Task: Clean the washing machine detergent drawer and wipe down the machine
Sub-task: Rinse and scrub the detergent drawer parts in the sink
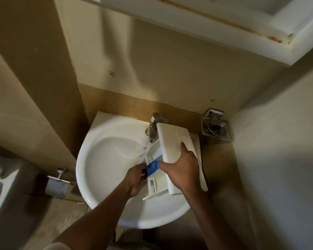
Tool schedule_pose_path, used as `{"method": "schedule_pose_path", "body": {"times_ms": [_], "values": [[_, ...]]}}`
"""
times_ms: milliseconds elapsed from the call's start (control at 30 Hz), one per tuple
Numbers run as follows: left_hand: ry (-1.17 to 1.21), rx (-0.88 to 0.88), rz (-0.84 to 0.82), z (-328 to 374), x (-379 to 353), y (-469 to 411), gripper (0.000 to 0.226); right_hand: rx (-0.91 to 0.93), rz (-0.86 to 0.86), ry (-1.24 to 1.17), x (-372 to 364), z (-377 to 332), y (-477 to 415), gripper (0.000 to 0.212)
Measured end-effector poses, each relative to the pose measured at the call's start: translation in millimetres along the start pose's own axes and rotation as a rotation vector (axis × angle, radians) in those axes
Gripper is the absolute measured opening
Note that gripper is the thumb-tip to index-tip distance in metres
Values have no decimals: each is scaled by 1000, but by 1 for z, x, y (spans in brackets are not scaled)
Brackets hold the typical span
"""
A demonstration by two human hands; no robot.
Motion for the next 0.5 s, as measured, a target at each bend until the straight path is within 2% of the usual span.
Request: {"method": "schedule_pose_path", "body": {"times_ms": [200,300,400,433,500], "values": [[-79,27,-24,3,-3,-4,26,-43,8,-54,8,9,-3,102],[-26,57,-43,3,0,-4,29,-138,-19,-215,11,26,-9,82],[2,117,-85,7,6,1,33,-288,-207,-527,-5,56,-22,43],[7,128,-114,11,8,4,35,-331,-292,-623,-13,66,-27,40],[5,110,-149,23,16,9,40,-393,-446,-725,-29,81,-36,47]]}}
Point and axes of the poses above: each hand's wrist, its own y-axis away from the middle knuckle, its own x-axis out of the back of the hand, z = x × y, the point moved 9 cm from there along -y, towards the middle knuckle, and after that the axes turned 8 degrees about -x, right-handed, at the moved point
